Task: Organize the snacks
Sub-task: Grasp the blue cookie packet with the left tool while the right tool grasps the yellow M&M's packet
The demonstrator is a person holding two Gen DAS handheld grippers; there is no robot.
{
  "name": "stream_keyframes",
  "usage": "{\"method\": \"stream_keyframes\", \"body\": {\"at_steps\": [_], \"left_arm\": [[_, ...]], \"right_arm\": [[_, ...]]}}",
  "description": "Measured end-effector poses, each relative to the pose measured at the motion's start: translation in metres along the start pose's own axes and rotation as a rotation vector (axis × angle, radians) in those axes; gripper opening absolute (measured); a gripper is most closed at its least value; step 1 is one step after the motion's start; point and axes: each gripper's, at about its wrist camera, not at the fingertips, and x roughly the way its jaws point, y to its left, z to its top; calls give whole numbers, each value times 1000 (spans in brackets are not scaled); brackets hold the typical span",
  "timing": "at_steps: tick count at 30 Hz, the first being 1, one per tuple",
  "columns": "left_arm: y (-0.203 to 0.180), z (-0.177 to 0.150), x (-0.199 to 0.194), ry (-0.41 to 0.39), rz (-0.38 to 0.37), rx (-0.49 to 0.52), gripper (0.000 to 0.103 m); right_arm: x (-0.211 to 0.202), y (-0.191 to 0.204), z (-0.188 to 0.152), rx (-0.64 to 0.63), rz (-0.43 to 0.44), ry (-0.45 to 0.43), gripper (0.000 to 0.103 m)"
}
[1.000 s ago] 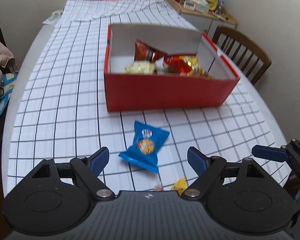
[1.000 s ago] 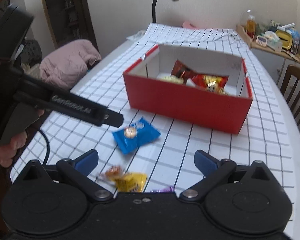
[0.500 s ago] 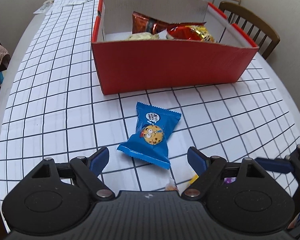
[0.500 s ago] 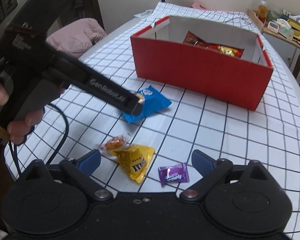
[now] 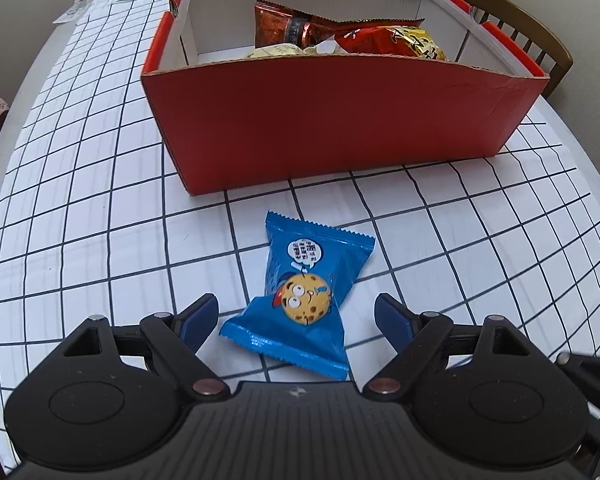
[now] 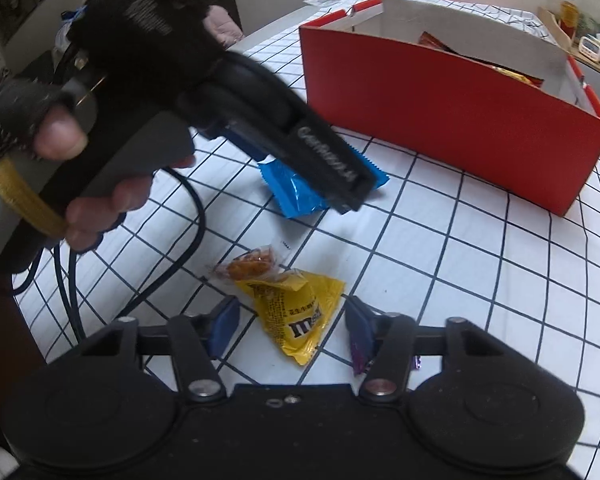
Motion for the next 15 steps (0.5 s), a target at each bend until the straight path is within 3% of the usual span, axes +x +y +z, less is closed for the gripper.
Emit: {"method": "stream_keyframes", "body": {"at_steps": [4,10,15], "left_arm": [[2,3,5,1,-12,-21,84],[3,4,8,11,-7,-38,53],[4,1,3,-7,-5,-67,46]], "right_arm": [[1,3,0,-22,4,9,38],[-1,4,1,-16,5,7,30],[-2,2,3,16,-1,4,23]]}}
